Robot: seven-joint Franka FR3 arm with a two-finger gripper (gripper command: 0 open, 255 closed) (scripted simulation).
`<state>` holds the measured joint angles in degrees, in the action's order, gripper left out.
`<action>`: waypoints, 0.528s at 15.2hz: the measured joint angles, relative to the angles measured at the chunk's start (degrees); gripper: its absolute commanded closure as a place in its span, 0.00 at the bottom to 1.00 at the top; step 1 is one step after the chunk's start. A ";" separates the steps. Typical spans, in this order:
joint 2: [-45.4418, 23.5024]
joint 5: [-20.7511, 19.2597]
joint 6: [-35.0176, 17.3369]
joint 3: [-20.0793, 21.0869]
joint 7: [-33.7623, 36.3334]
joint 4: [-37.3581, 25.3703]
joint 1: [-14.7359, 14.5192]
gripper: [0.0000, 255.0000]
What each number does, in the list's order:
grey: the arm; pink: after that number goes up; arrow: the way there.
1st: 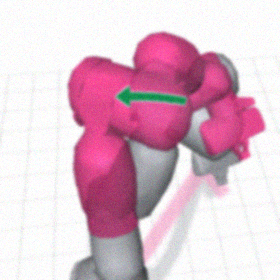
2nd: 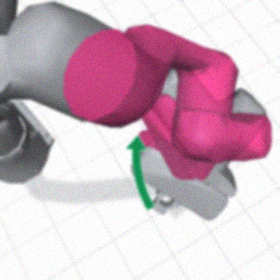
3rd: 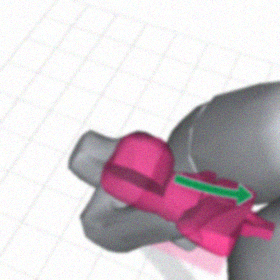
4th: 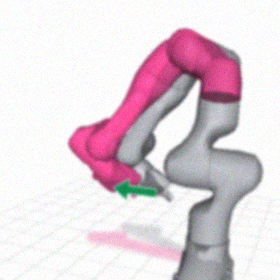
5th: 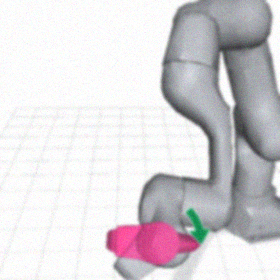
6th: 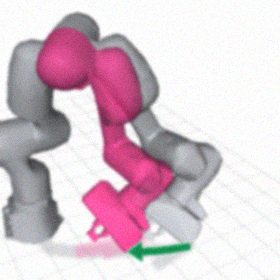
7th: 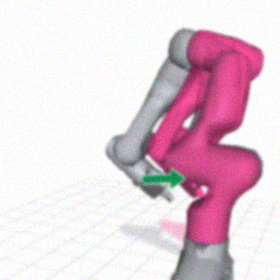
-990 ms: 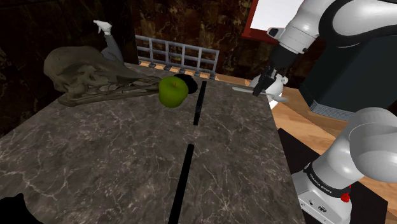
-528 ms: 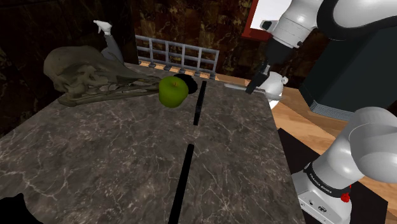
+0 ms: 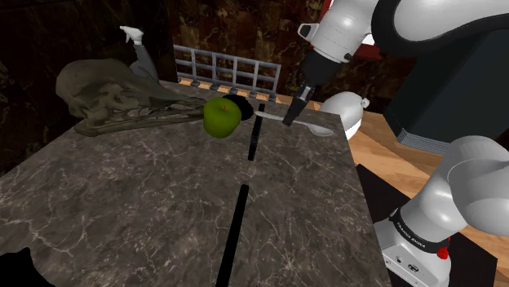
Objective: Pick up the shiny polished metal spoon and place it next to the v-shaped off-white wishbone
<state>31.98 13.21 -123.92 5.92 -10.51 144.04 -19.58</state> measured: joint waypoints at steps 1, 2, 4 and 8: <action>-1.78 0.20 -0.81 1.02 1.12 -1.19 -0.33 1.00; -3.47 0.33 -1.02 2.34 2.74 -2.92 -0.75 1.00; -6.36 0.28 -1.68 4.05 4.85 -5.51 -1.15 1.00; -13.08 -0.65 -3.39 7.92 9.90 -11.28 -1.89 1.00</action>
<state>18.90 12.56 -127.31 13.84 -0.61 132.76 -21.47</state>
